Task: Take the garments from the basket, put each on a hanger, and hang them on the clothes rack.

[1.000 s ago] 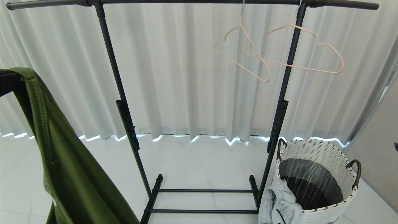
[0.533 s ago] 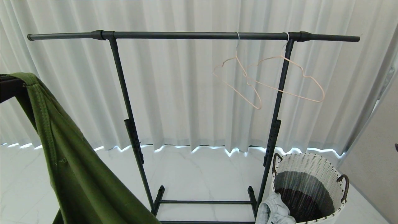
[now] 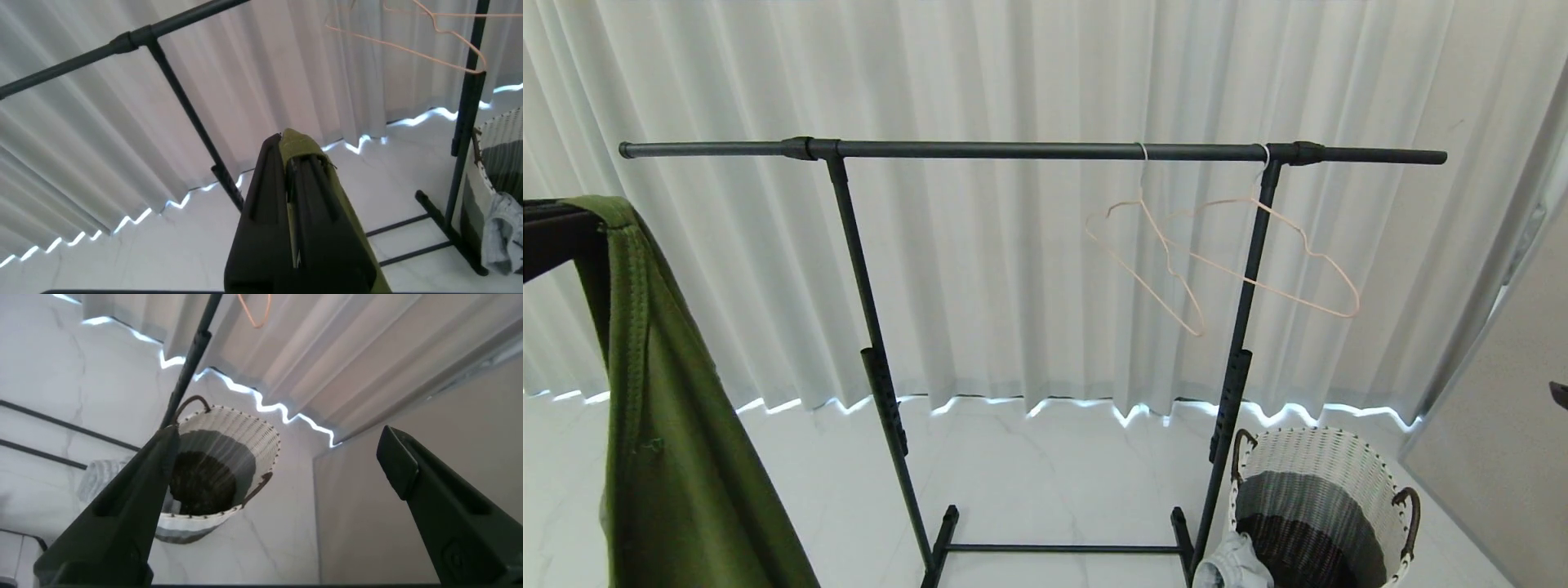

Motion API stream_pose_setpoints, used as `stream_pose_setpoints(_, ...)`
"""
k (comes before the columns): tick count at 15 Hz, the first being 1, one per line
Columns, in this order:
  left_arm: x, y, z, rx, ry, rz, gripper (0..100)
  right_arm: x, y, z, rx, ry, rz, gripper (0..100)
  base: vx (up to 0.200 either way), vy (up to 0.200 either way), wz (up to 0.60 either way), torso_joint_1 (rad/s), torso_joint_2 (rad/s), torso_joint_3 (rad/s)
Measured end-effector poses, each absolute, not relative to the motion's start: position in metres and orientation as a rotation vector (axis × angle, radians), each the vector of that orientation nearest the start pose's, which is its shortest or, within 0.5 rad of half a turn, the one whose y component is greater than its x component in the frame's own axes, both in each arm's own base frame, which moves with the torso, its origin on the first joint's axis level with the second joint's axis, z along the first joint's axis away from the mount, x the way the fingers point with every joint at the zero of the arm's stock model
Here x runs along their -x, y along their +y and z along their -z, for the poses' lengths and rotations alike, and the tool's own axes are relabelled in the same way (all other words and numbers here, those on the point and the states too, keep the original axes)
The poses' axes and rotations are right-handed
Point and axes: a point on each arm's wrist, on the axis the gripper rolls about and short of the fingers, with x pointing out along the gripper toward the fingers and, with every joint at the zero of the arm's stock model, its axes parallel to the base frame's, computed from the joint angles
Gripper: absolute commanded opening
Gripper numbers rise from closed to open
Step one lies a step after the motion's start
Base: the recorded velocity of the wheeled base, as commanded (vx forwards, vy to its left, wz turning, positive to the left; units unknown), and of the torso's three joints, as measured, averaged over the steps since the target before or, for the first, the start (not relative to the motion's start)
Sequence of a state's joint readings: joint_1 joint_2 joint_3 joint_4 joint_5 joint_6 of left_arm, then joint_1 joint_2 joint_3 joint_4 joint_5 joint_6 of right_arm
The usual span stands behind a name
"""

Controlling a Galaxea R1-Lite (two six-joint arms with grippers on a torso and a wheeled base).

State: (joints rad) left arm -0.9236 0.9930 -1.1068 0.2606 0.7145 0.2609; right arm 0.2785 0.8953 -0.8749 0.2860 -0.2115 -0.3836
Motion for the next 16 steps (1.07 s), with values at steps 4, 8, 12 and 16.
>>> stream_pose_setpoints(4, -0.0700, -0.0682, -0.3322, -0.365, 0.071, 0.221, 0, -0.0844, 0.0192, -0.2732, 0.461, 0.289, -0.125, 100, 0.000, 0.000, 0.00, 0.157, -0.28, -0.129)
stream_pose_setpoints(8, -0.0699, -0.0680, -0.3325, -0.365, 0.070, 0.221, 0, -0.0856, 0.0195, -0.2758, 0.457, 0.255, -0.117, 100, 0.000, 0.000, 0.00, 0.068, -0.12, -0.054)
stream_pose_setpoints(12, -0.0695, -0.0675, -0.3326, -0.375, 0.068, 0.221, 0, -0.0884, 0.0204, -0.2760, 0.472, 0.214, -0.112, 100, 0.000, 0.000, 0.00, 0.000, 0.00, 0.000)
stream_pose_setpoints(16, -0.0687, -0.0665, -0.3328, -0.375, 0.066, 0.220, 0, -0.0888, 0.0206, -0.2759, 0.467, 0.209, -0.117, 100, 0.000, 0.000, 0.00, 0.136, -0.24, -0.116)
